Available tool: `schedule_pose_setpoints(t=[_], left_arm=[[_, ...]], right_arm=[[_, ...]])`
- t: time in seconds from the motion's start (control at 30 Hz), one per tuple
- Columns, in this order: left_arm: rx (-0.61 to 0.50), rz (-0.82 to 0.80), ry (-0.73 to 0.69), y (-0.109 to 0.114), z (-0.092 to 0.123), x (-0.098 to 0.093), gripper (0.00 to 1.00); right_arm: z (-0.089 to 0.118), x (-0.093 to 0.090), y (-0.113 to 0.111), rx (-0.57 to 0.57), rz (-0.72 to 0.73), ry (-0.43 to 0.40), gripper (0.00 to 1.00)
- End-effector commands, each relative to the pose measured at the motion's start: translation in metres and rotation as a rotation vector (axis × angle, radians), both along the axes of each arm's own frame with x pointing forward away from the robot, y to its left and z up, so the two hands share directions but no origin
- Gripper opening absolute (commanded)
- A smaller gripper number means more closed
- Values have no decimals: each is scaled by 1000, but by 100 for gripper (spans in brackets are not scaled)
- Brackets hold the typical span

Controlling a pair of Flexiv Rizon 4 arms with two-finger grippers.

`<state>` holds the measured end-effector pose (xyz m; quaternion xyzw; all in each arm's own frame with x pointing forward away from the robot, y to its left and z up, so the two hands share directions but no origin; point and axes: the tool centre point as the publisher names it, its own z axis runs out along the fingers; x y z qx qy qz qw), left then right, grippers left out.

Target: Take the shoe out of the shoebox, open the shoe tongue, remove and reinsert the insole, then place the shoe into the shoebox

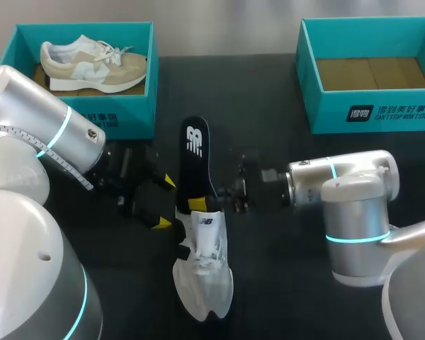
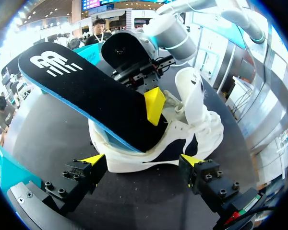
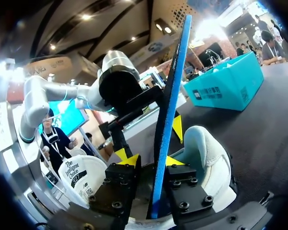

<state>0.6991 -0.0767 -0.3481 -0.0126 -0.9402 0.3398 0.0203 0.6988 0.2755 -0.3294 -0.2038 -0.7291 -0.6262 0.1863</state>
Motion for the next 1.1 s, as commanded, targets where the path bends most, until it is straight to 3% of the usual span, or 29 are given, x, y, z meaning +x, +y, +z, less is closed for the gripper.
schedule_pose_setpoints(t=[0.03,0.5,0.67,0.77,1.1], left_arm=[[1,0,-1,0,0,0,100],[1,0,-1,0,0,0,100],[1,0,-1,0,0,0,100],[1,0,-1,0,0,0,100],[1,0,-1,0,0,0,100]], right_arm=[[7,4,1,-17,10,-7,29],[21,17,6,-23,31,-54,27],[22,22,7,-28,25,-60,19],[23,26,8,-31,22,-66,0],[6,21,6,-18,14,7,0]])
